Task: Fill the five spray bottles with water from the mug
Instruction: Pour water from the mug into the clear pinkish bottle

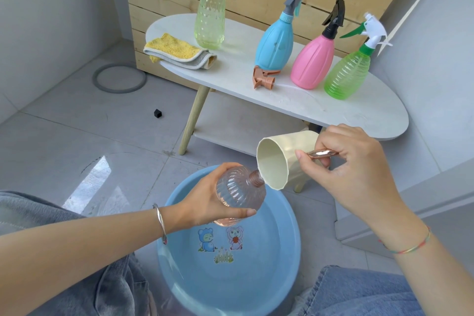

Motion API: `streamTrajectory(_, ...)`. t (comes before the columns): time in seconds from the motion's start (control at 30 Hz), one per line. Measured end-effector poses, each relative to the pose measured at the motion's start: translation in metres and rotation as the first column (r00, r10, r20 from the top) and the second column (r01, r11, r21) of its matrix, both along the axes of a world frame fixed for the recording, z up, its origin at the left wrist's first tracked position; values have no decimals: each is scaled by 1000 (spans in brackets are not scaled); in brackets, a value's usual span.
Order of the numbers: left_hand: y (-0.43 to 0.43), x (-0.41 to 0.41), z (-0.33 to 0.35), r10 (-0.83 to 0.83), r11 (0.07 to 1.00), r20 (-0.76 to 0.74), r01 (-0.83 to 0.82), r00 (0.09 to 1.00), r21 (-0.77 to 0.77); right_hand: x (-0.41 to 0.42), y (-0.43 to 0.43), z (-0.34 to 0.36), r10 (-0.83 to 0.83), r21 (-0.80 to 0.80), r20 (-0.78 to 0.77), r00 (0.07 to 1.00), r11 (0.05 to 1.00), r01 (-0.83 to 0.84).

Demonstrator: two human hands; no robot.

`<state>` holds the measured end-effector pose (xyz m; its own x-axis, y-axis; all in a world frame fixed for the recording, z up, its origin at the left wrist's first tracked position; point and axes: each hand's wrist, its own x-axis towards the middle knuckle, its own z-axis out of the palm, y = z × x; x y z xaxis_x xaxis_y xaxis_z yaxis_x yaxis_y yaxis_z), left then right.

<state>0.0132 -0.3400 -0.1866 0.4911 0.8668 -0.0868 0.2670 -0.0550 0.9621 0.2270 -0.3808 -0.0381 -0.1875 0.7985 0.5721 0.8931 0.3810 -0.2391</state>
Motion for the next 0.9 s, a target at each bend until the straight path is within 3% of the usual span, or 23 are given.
streamTrajectory(0.5,0,0,0,15,1000,10,-15,1000,-5,-1,-1,0,25,-15,-12,1000,1000,-25)
streamTrajectory(0.63,4,2,5,53,999,45,-52,998,-4,6,1,2,-62,-103,-241,968,994,38)
streamTrajectory(0.9,21,15,35,87,995,192,-96,978,37,33,9,6,-215,-207,-610,763,972,109)
